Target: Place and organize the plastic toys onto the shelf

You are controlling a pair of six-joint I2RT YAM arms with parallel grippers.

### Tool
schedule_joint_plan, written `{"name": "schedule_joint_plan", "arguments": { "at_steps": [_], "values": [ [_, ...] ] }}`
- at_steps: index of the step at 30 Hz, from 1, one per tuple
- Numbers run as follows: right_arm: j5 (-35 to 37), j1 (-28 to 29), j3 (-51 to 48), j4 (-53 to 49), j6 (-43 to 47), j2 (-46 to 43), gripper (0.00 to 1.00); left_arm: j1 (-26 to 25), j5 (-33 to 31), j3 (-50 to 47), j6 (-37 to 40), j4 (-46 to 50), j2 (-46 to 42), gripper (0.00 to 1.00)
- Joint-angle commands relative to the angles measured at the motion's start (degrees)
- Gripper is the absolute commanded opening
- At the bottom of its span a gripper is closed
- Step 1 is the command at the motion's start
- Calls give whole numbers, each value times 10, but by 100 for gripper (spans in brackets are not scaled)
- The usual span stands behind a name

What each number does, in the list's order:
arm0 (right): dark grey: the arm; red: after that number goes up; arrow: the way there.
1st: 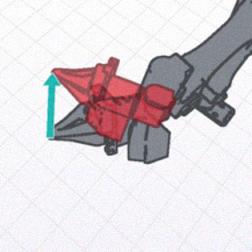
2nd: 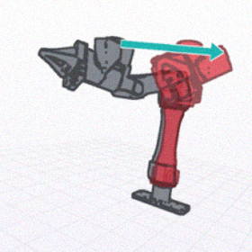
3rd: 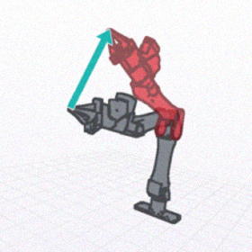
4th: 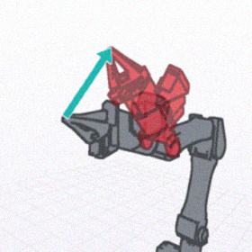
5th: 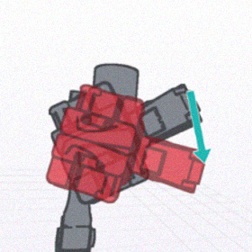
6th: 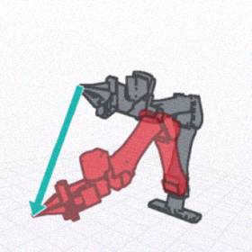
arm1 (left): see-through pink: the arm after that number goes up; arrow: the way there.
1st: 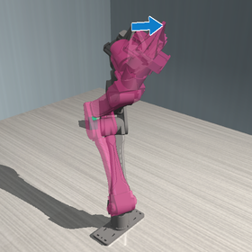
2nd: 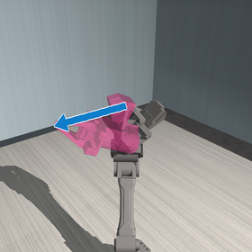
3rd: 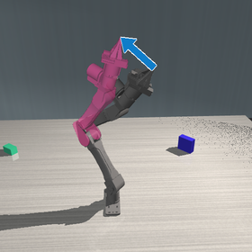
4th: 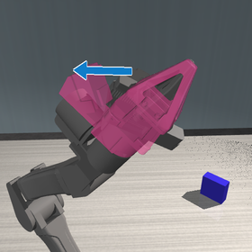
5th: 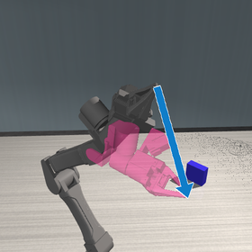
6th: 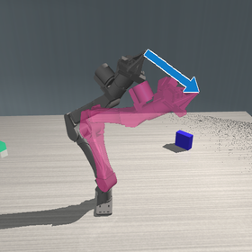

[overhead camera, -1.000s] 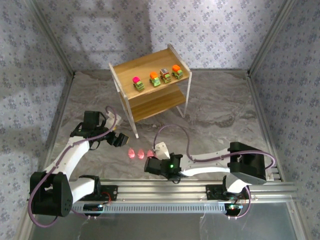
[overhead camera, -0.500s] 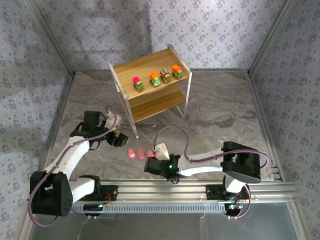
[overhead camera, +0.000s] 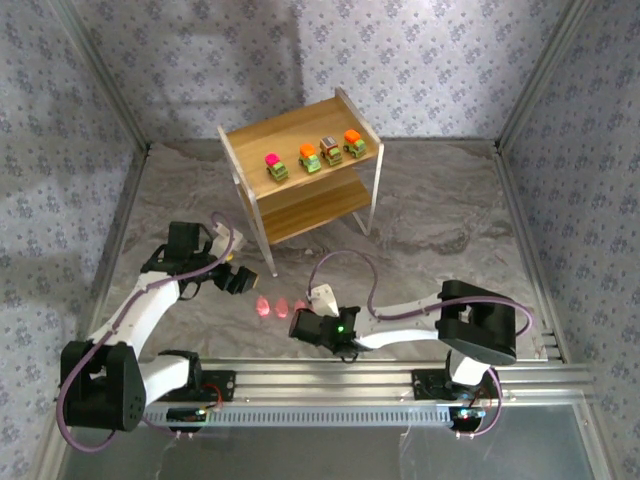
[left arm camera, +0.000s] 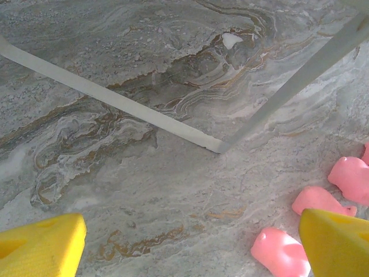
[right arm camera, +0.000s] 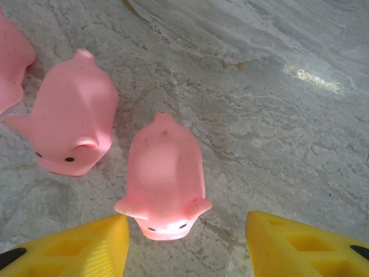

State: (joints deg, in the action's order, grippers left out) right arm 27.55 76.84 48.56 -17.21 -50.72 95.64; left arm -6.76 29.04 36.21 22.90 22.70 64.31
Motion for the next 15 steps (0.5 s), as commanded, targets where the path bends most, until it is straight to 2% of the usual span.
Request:
{"name": "schedule_joint_plan", "arguments": {
  "at_steps": [1,5,15],
  "values": [
    [-3,-4,-4,2,11,12,56,-3,2,7,0,-4,5,95],
    [-4,-7,1,1,18,17,53,-3,2,9,0,-2,5,95],
    [-4,-16,15,1,43,24,51,-3,1,10,-1,-1,7,95]
  ]
}}
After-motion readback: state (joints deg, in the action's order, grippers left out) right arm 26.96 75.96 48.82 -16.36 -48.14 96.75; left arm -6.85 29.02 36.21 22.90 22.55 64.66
